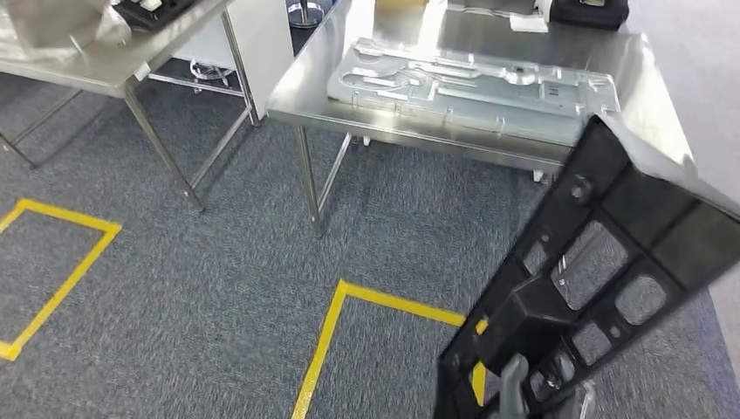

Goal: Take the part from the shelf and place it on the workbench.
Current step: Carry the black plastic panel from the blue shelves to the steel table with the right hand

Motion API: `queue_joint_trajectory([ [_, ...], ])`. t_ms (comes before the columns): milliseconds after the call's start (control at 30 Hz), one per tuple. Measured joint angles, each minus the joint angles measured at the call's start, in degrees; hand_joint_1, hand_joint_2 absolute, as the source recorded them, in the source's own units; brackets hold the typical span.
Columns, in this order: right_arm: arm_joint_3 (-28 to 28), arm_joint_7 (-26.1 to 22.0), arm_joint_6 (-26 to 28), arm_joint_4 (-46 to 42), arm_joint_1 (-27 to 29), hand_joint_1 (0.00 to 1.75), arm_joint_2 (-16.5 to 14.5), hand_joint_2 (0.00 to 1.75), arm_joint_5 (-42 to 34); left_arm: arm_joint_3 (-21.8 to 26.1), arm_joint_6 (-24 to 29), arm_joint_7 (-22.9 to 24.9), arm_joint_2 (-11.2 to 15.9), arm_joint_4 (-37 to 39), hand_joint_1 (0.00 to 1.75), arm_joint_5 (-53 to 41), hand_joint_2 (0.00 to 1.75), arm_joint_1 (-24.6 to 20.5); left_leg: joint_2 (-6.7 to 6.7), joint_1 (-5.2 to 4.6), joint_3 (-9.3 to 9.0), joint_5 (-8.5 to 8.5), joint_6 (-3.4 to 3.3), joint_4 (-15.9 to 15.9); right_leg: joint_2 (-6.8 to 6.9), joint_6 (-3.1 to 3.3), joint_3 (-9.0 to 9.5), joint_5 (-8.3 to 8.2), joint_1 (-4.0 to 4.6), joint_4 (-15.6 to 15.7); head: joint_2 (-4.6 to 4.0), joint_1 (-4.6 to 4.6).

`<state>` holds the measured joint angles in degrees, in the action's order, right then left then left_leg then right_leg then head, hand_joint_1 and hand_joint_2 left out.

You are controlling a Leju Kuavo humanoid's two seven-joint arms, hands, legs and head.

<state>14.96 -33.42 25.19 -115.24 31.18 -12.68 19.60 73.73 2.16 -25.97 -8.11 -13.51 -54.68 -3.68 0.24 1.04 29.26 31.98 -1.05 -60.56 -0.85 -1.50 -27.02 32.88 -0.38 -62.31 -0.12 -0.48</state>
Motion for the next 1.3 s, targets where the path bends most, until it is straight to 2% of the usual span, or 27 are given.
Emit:
queue_joint_trajectory([
  [67,-1.3,1.4,4.6,-1.1,-0.1,1.75,-0.8,1.75,3.0,0.0,-0.2,0.0,0.1,0.0,0.00,-0.3,0.00,-0.1,-0.05,0.10,-1.33,0.03,-0.45,0.8,0.27,-0.32,-3.37,0.67,-0.14,-5.3,0.00,0.12],
  [133,-3.1,2.5,9.5,-2.3,-0.2,1.75,-1.6,1.75,6.3,0.0,-0.5,0.1,0.2,0.0,0.00,-0.9,0.00,0.0,-0.07,0.06,-2.92,0.50,-0.61,2.2,0.41,-0.46,-8.91,2.83,-0.17,-11.5,0.01,0.20],
  [167,-4.3,2.7,11.5,-3.0,-0.3,1.75,-2.1,1.75,7.5,0.0,-0.6,0.1,0.2,0.0,0.00,-1.2,0.00,0.2,-0.12,0.05,-4.10,0.82,-0.60,3.1,0.45,-0.54,-11.29,4.47,-0.18,-13.1,0.00,0.19],
  [233,-6.9,2.8,14.0,-4.3,-0.9,1.75,-2.9,1.75,8.6,0.0,-1.0,0.2,0.3,0.0,0.00,-1.8,0.00,0.6,-0.27,0.04,-7.32,1.80,-0.52,5.1,0.53,-0.59,-14.07,6.45,-0.20,-11.6,-0.01,0.20],
  [267,-8.4,2.7,14.6,-5.0,-1.4,1.75,-3.3,1.75,8.7,-0.1,-1.1,0.2,0.4,0.0,0.00,-2.0,0.00,0.7,-0.34,0.03,-9.17,2.49,-0.41,6.1,0.56,-0.43,-14.62,5.17,-0.17,-8.8,-0.01,0.21],
  [333,-11.3,2.4,14.9,-5.8,-2.4,1.75,-3.9,1.75,9.1,-0.2,-1.4,0.3,0.4,0.0,0.00,-2.5,0.00,0.8,-0.42,-0.06,-12.38,4.26,0.02,7.5,0.70,0.37,-15.03,-4.48,0.15,-1.9,-0.01,0.25],
  [367,-12.9,2.2,14.9,-6.0,-3.0,1.75,-4.2,1.75,9.5,-0.2,-1.5,0.3,0.4,0.0,0.00,-2.8,0.00,0.7,-0.46,-0.15,-13.68,5.31,0.38,8.0,0.71,0.79,-15.00,-8.98,0.43,0.1,-0.01,0.24],
  [400,-14.4,2.0,14.9,-6.3,-3.6,1.75,-4.5,1.75,10.0,-0.3,-1.7,0.4,0.5,0.0,0.00,-3.0,0.00,0.5,-0.47,-0.22,-15.01,6.08,0.75,8.4,0.68,1.22,-14.83,-11.83,0.66,1.0,0.01,0.21],
  [433,-15.8,2.0,14.9,-6.6,-4.4,1.75,-4.8,1.75,10.5,-0.4,-1.7,0.4,0.5,0.0,0.00,-3.2,0.00,0.2,-0.54,-0.27,-15.86,6.14,1.17,8.2,0.57,1.56,-14.36,-11.89,0.82,0.8,0.01,0.17],
  [500,-18.0,2.1,14.9,-7.2,-6.1,1.75,-5.1,1.75,11.6,-0.6,-1.8,0.5,0.7,0.0,0.00,-3.5,0.00,-0.6,-0.56,-0.24,-14.57,3.66,1.87,3.4,0.27,2.44,-12.47,-9.91,0.58,0.9,0.02,0.10],
  [567,-20.0,2.3,14.9,-7.5,-7.7,1.75,-5.2,1.75,12.5,-1.0,-1.9,0.6,0.8,0.0,0.00,-3.9,0.00,-1.1,-0.59,-0.21,-8.81,1.40,2.29,-6.2,0.19,3.11,-9.84,-8.43,0.25,2.0,0.03,-0.18],
  [600,-21.2,2.7,14.9,-7.5,-8.3,1.75,-5.2,1.75,13.1,-1.1,-1.9,0.6,0.9,0.0,0.00,-4.0,0.00,-1.1,-0.57,-0.20,-5.48,2.24,2.37,-10.2,0.20,3.28,-8.49,-7.59,0.21,2.5,0.02,-0.32],
  [667,-23.5,3.6,14.9,-7.4,-9.7,1.75,-5.1,1.75,14.3,-1.3,-1.9,0.8,1.0,0.0,0.00,-4.4,0.00,-0.9,-0.56,-0.21,0.42,7.66,2.47,-13.5,-0.08,3.44,-5.81,-5.72,0.18,3.1,0.02,-0.41],
  [700,-24.7,4.0,14.9,-7.3,-10.4,1.75,-5.0,1.75,15.1,-1.4,-1.9,0.8,1.1,0.0,0.00,-4.6,0.00,-0.7,-0.55,-0.26,2.77,10.63,2.41,-13.3,-0.30,3.45,-4.44,-4.70,0.20,3.2,0.02,-0.43],
  [733,-25.8,4.4,14.9,-7.2,-11.1,1.75,-4.9,1.75,15.8,-1.5,-1.9,0.9,1.2,0.0,0.00,-4.8,0.00,-0.5,-0.55,-0.36,4.79,12.47,2.25,-12.3,-0.48,3.42,-3.07,-3.65,0.23,3.3,0.01,-0.42],
  [767,-27.0,4.6,14.9,-7.0,-11.9,1.75,-4.7,1.75,16.7,-1.6,-1.9,0.9,1.3,0.0,0.00,-5.0,0.00,-0.3,-0.55,-0.54,6.55,12.16,1.91,-10.5,-0.59,3.38,-1.71,-2.56,0.30,3.3,0.01,-0.43],
  [800,-28.2,4.9,14.9,-6.8,-12.7,1.75,-4.5,1.75,17.6,-1.6,-1.9,1.0,1.5,0.0,0.00,-5.2,0.00,-0.1,-0.54,-0.81,8.13,8.38,1.32,-7.9,-0.65,3.33,-0.55,-1.44,0.35,3.4,0.01,-0.42],
  [867,-30.7,5.5,14.9,-6.1,-14.3,1.75,-4.0,1.75,19.2,-1.6,-2.0,1.1,1.9,0.0,0.00,-5.4,0.00,0.3,-0.83,-1.60,10.20,-3.22,0.22,-3.0,-0.90,2.96,1.57,0.76,0.59,3.3,0.01,-0.27],
  [900,-31.7,5.9,14.9,-5.7,-14.9,1.75,-3.7,1.75,19.8,-1.6,-2.0,1.2,2.0,0.0,0.00,-5.5,0.00,0.5,-1.03,-1.92,10.38,-7.58,-0.13,-1.6,-1.08,2.68,2.57,1.67,0.63,3.5,0.01,-0.20],
  [933,-32.4,6.2,14.9,-5.4,-15.4,1.75,-3.4,1.75,20.3,-1.6,-2.0,1.2,2.1,0.0,0.00,-5.5,0.00,0.5,-1.22,-2.10,10.02,-9.15,-0.30,-0.9,-1.25,2.35,3.40,1.92,0.70,3.3,0.01,-0.15],
  [1000,-33.1,7.1,14.8,-5.2,-16.2,1.75,-2.8,1.75,21.3,-1.7,-2.0,1.2,2.1,0.0,0.00,-5.5,0.00,0.1,-1.30,-1.93,8.08,-8.47,-0.68,0.1,-1.09,1.68,2.95,0.41,0.70,0.5,0.02,-0.14],
  [1067,-33.3,8.1,14.9,-5.0,-16.7,1.75,-2.2,1.75,22.7,-1.8,-2.1,1.2,2.1,0.0,0.00,-5.5,0.00,-0.4,-1.29,-1.58,5.82,-7.57,-1.15,1.5,-0.36,0.98,-0.91,-1.62,0.57,-6.0,0.02,-0.01],
  [1100,-33.3,8.5,14.9,-4.8,-16.8,1.75,-1.9,1.75,23.3,-1.8,-2.1,1.2,2.1,0.0,0.00,-5.5,0.00,-0.5,-1.30,-1.46,4.71,-6.96,-1.25,2.0,-0.02,0.66,-3.34,-1.25,0.36,-9.2,0.01,0.09],
  [1167,-33.3,9.2,14.9,-4.5,-16.9,1.75,-1.5,1.75,23.9,-1.8,-2.1,1.2,2.1,0.0,0.00,-5.6,0.00,-0.4,-1.34,-1.21,2.40,-5.45,-1.20,2.7,0.22,0.03,-7.77,3.02,-0.11,-12.5,0.01,0.13],
  [1233,-33.3,9.8,14.9,-4.1,-16.8,1.75,-1.3,1.75,24.1,-1.8,-2.2,1.2,2.1,0.0,0.00,-5.7,0.00,-0.3,-1.47,-0.83,-0.17,-3.58,-0.84,3.0,0.38,-0.54,-10.68,7.20,-0.55,-11.7,0.01,0.15],
  [1267,-33.3,9.9,14.9,-3.9,-16.8,1.75,-1.2,1.75,24.1,-1.8,-2.2,1.2,2.1,0.0,0.00,-5.8,0.00,-0.3,-1.55,-0.61,-1.53,-2.52,-0.58,3.0,0.50,-0.75,-11.46,7.27,-0.75,-9.8,0.01,0.16],
  [1300,-33.3,10.0,14.9,-3.8,-16.8,1.75,-1.0,1.75,24.1,-1.8,-2.2,1.2,2.1,0.1,0.00,-5.8,0.00,-0.2,-1.61,-0.42,-2.85,-1.37,-0.28,3.1,0.66,-0.96,-11.93,4.76,-0.97,-7.0,0.01,0.19],
])
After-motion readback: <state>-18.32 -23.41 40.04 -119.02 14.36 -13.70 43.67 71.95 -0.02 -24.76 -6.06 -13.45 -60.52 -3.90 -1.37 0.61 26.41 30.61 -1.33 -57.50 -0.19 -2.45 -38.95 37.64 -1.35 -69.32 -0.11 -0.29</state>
